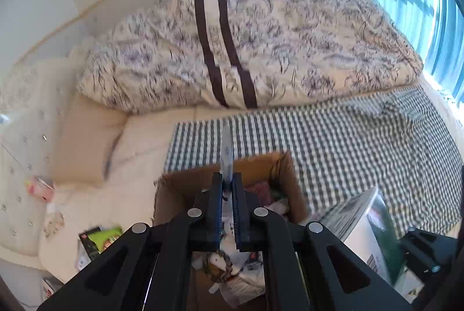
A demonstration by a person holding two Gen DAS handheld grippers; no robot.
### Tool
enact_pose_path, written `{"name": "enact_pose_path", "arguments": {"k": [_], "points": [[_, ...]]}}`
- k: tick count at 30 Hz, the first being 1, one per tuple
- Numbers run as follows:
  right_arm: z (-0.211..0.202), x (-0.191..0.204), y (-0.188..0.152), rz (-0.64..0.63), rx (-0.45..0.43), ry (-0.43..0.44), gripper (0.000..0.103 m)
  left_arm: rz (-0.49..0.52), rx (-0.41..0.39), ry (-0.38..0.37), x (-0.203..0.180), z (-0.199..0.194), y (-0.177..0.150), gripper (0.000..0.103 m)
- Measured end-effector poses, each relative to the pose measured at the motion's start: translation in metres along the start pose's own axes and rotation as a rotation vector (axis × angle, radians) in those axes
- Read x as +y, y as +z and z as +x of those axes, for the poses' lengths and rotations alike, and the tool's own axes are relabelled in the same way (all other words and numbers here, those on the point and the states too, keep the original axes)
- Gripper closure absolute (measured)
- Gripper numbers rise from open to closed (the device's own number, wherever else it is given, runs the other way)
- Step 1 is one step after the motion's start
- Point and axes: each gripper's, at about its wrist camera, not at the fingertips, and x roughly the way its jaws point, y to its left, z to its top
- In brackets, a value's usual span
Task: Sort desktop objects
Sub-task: 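Carry the green box and ointment tube to the cardboard box and release both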
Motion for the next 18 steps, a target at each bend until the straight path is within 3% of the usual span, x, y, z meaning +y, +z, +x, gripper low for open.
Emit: {"name": "enact_pose_path", "arguments": {"k": [2, 4, 6, 8, 12, 18], "points": [[0.012, 0.003, 0.001, -0.04, -0.021, -0.007, 0.022, -0.026, 0.011, -0.014, 0.009, 0.011, -0.006, 0.093], [0.014, 0.002, 0.0, -0.067, -0.052, -0.068, 0.019, -0.035, 0.022, 0.003, 0.015, 0.02, -0.008, 0.081], [0.014, 0.001, 0.001, -0.085, -0.056, -0.121, 0.014, -0.036, 0.014, 0.029, 0.019, 0.024, -0.008, 0.046], [0.011, -0.004, 0.002, -0.08, -0.072, -0.116, 0.013, -0.053, -0.012, 0.022, 0.021, 0.022, -0.005, 0.034], [0.004, -0.007, 0.003, -0.072, -0.093, -0.063, 0.013, -0.104, -0.043, 0.012, 0.027, 0.017, 0.002, 0.022], [0.001, -0.004, 0.004, -0.065, -0.102, -0.021, 0.013, -0.108, -0.057, 0.037, 0.023, 0.006, 0.006, 0.022]]}}
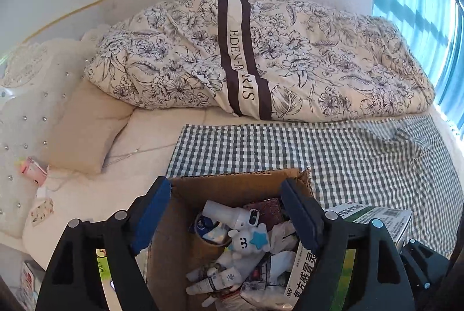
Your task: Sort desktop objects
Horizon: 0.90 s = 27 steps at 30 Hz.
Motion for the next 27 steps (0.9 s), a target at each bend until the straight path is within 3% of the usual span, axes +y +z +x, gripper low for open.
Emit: {"name": "enact_pose_path", "arguments": {"k": [10, 18, 25, 27], "points": [[0.016, 0.017, 0.014, -0.015, 0.034, 0.136, 0.013, -0.057, -0.021, 0.031, 0.012, -0.022, 0.005, 0.019], [0.029, 0.01, 0.012, -0.085, 0.078, 0.007, 0.013, -0.063, -0.008, 0.038, 0.014, -0.019, 0.0, 0.018], [-0.014, -0.012, 0.002, -0.025, -0.018, 0.0, 0.013, -0.066, -0.024, 0.062, 0.005, -0.027, -0.01, 0.015], [-0.034, -0.022, -0.002, -0.025, -0.061, -0.048, 0.013, -0.096, -0.052, 0.064, -0.004, -0.034, -0.021, 0.006]]}}
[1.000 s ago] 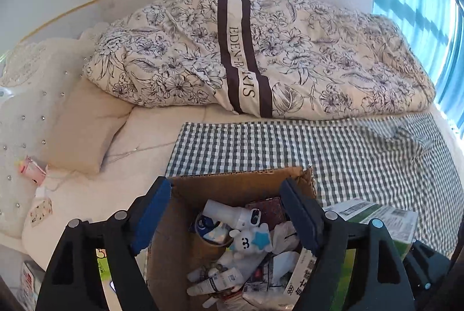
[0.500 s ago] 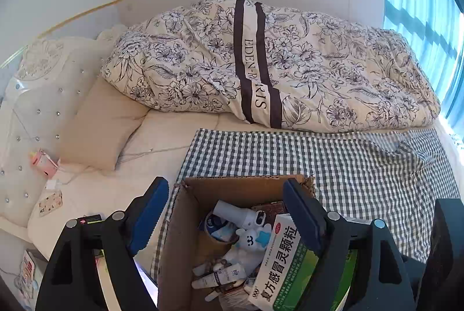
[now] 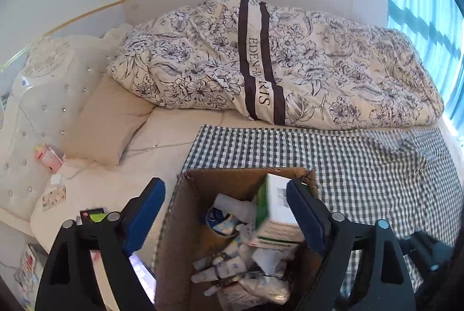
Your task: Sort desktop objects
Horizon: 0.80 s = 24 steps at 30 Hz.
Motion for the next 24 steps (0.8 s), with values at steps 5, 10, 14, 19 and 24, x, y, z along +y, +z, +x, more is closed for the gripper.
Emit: {"name": "enact_pose_path", "arguments": {"k": [5, 10, 14, 19, 24], "points": [[-0.052, -0.03, -0.018, 0.002, -0.107, -0.222, 0.013, -0.065, -0.05, 0.016, -0.033, -0.014, -0.042, 0.0], [-0.08, -0.067, -0.037, 0.079, -0.152, -0.371, 0.013, -0.147, -0.056, -0.006, -0.064, -0.021, -0.072, 0.0], [-0.091, -0.085, -0.047, 0.091, -0.15, -0.416, 0.013, -0.099, -0.071, 0.018, -0.087, -0.025, -0.078, 0.0], [-0.099, -0.101, -0.052, 0.138, -0.154, -0.418, 0.013, -0.08, -0.056, 0.028, -0.099, -0.028, -0.077, 0.0], [-0.098, -0.104, -0.049, 0.147, -0.153, -0.42, 0.013, -0.035, -0.064, 0.04, -0.111, -0.034, -0.081, 0.0]]}}
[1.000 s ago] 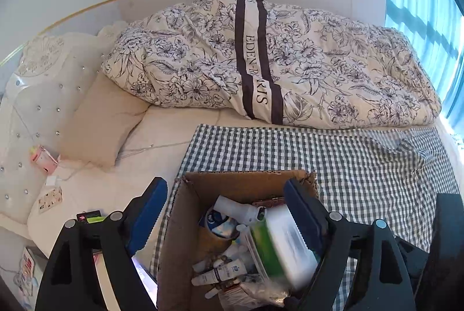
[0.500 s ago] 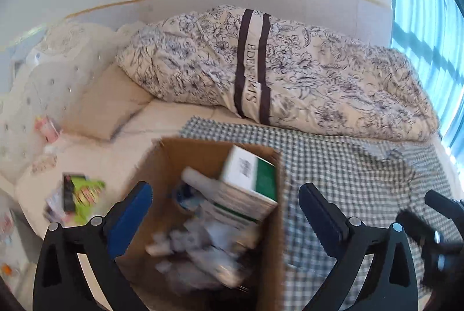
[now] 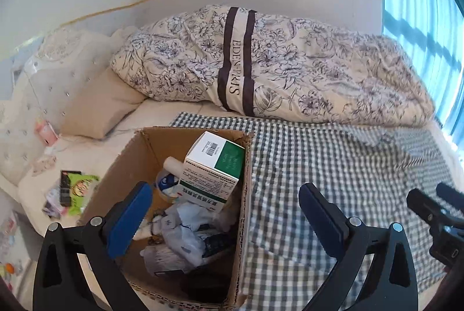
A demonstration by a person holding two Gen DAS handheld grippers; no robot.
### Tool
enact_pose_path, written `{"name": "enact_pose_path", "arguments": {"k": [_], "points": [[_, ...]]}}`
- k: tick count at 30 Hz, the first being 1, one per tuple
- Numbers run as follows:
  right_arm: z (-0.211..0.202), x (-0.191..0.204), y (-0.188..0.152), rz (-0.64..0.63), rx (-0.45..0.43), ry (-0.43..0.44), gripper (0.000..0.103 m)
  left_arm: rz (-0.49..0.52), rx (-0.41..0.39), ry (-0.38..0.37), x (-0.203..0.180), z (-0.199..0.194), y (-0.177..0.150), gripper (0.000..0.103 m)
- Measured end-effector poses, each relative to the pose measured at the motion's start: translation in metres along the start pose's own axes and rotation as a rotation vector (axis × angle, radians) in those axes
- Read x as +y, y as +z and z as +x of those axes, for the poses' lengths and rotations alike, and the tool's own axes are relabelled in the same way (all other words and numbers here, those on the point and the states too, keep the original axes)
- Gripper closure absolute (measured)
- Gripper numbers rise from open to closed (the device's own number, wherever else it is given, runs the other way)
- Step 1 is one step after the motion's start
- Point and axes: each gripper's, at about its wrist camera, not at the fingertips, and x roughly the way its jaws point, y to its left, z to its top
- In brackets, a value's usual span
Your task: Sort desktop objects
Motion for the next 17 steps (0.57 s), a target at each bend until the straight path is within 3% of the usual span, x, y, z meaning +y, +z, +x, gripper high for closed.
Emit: {"name": "enact_pose_path", "arguments": {"k": [10, 14, 17], "points": [[0.002, -0.002, -0.009, 0.009, 0.018, -0.001, 0.013, -0.002, 0.026, -0.037, -0.009, 0.004, -0.005, 0.0], [0.001, -0.005, -0.011, 0.017, 0.021, -0.006, 0.013, -0.038, -0.019, -0.023, -0.006, -0.003, -0.01, 0.0], [0.001, -0.008, -0.011, 0.023, 0.024, -0.011, 0.013, -0.045, -0.007, -0.034, -0.008, -0.005, -0.011, 0.0]]}}
